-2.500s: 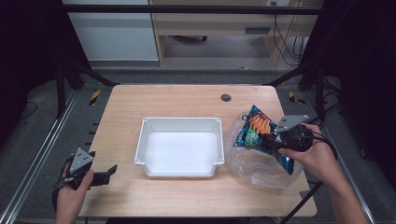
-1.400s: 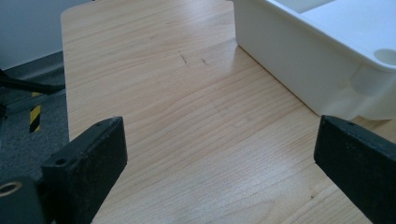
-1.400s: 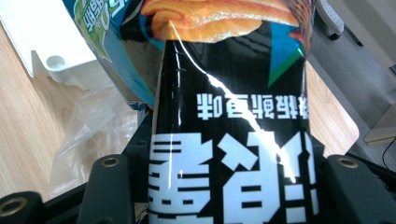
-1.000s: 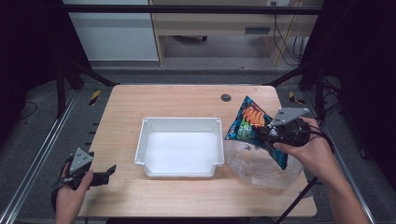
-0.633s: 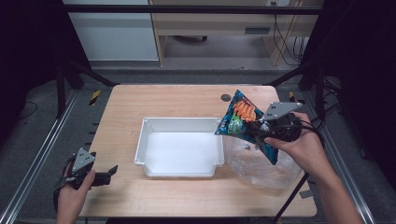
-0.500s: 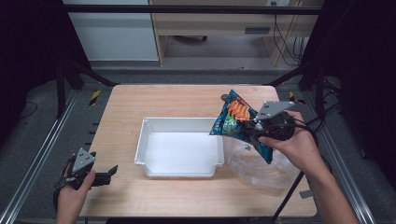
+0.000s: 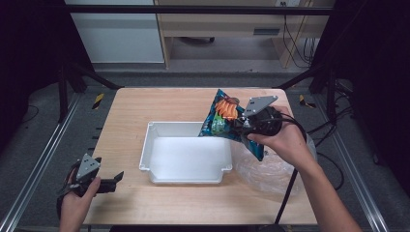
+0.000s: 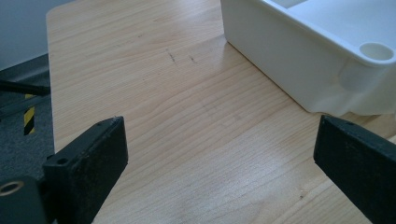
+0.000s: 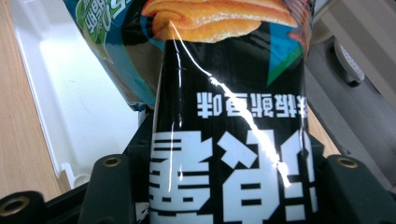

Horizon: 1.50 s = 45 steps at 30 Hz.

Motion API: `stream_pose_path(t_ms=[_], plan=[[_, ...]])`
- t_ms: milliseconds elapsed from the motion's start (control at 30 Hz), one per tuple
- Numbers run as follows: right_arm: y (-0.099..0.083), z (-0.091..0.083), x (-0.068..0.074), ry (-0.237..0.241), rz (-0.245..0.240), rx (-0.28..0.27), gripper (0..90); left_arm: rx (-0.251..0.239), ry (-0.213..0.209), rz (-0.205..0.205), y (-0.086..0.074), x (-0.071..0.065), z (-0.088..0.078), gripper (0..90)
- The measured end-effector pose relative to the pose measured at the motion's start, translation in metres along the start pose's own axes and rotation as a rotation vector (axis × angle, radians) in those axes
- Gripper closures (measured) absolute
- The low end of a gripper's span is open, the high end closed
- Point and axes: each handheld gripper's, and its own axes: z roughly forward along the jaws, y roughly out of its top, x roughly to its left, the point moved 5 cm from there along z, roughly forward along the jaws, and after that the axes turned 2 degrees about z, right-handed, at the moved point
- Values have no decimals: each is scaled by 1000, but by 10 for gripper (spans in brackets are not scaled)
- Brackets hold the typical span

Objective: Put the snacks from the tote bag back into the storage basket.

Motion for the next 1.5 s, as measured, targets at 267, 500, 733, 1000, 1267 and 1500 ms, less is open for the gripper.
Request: stream_pose_path(t_ms=[267,500,733,1000,1267,1500], plan=[[11,13,5,10,-28,-2,431,-5,6,7,1,1,-1,27],[16,20,12,10,-45,6,431,-12,14,5,1,1,-3,27],[24,34,20,29,-75,4,432,-6,12,5,1,2,-1,27],[32,54,26,57,-104,25,431,-8,14,-3,1,4,-1,27],[35,66,29,64,-106,32,431,-13,12,-9,1,5,-2,27],[39,74,34,80,-121,41,431,-13,13,-21,0,6,-2,27]])
